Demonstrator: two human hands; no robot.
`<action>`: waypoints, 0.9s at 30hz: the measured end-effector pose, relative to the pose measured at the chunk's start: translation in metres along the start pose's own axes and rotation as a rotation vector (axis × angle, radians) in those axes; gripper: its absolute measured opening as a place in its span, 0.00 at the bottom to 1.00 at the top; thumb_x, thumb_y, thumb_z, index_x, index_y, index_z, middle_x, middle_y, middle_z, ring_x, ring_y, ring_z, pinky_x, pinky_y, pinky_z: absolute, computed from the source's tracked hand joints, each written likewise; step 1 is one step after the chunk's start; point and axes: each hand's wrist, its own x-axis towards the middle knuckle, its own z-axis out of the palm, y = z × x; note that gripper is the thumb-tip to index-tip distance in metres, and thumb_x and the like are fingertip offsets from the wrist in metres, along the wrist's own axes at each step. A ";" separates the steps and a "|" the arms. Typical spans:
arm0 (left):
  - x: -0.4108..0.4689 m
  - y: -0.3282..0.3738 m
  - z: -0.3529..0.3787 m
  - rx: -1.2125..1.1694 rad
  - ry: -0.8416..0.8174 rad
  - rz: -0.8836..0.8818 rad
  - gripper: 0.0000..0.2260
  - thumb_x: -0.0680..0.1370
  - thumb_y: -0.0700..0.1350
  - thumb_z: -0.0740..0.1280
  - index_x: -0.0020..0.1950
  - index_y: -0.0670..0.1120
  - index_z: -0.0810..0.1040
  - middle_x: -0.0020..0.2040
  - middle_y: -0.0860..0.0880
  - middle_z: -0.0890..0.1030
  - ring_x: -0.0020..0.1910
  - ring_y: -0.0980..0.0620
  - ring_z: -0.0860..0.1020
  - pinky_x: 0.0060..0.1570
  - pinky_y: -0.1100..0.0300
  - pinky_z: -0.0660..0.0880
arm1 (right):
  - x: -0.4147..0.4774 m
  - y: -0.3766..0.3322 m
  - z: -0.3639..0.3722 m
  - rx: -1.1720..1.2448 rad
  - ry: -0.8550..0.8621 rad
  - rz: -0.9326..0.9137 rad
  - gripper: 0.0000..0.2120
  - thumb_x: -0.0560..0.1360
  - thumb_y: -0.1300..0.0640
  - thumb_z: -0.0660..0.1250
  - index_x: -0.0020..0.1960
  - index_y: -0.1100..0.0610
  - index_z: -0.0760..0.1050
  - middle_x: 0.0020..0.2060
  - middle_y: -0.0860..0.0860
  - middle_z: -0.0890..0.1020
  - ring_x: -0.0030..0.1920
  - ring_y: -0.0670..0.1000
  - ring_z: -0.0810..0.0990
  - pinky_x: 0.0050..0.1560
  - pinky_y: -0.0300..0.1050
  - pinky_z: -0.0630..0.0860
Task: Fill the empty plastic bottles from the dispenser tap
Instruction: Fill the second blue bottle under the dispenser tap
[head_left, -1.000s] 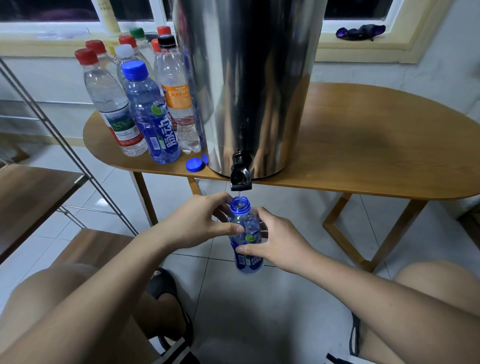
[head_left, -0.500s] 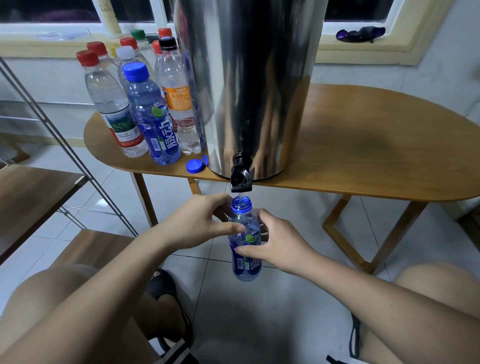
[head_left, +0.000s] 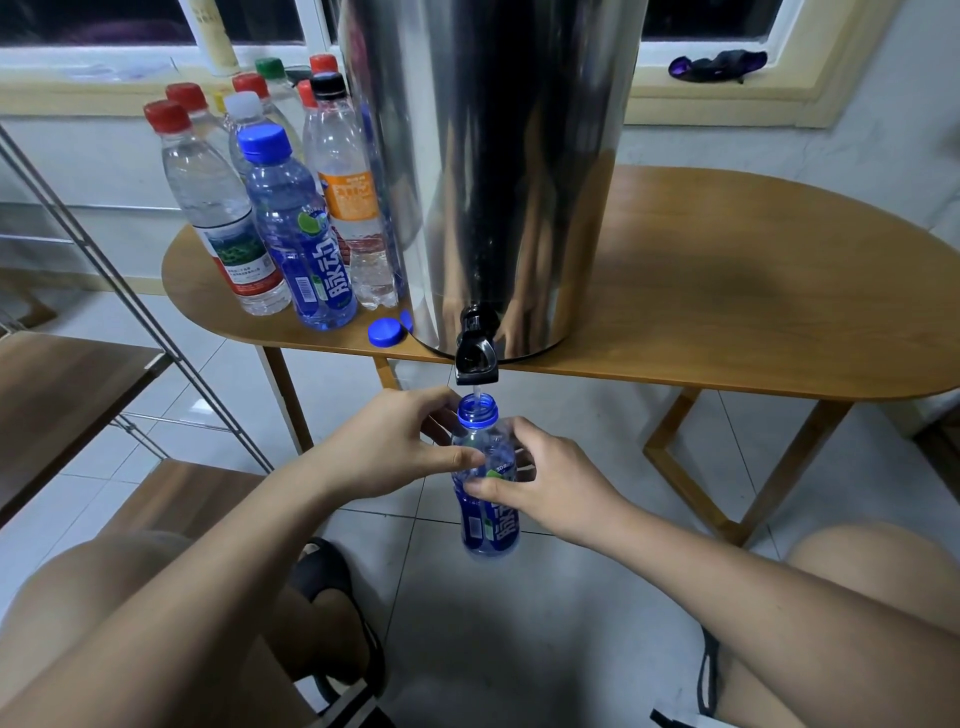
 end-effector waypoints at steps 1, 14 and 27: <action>0.000 0.000 0.000 0.006 -0.001 0.003 0.22 0.76 0.59 0.79 0.66 0.54 0.80 0.55 0.59 0.86 0.52 0.66 0.83 0.47 0.71 0.79 | 0.000 0.000 0.000 0.000 -0.002 0.000 0.32 0.73 0.34 0.78 0.71 0.41 0.71 0.65 0.40 0.83 0.60 0.41 0.83 0.58 0.39 0.82; -0.001 -0.001 0.002 0.023 0.011 0.019 0.25 0.76 0.59 0.79 0.68 0.52 0.79 0.56 0.58 0.86 0.53 0.66 0.83 0.49 0.69 0.80 | -0.001 0.001 0.000 0.012 -0.021 -0.007 0.29 0.75 0.37 0.78 0.71 0.40 0.71 0.66 0.40 0.82 0.64 0.44 0.82 0.61 0.43 0.82; -0.001 0.000 0.004 0.021 0.007 0.018 0.22 0.75 0.60 0.79 0.65 0.57 0.77 0.55 0.60 0.85 0.52 0.69 0.82 0.47 0.72 0.79 | 0.001 0.003 0.000 -0.022 -0.015 -0.011 0.29 0.75 0.38 0.78 0.71 0.40 0.71 0.68 0.41 0.82 0.65 0.45 0.82 0.63 0.46 0.82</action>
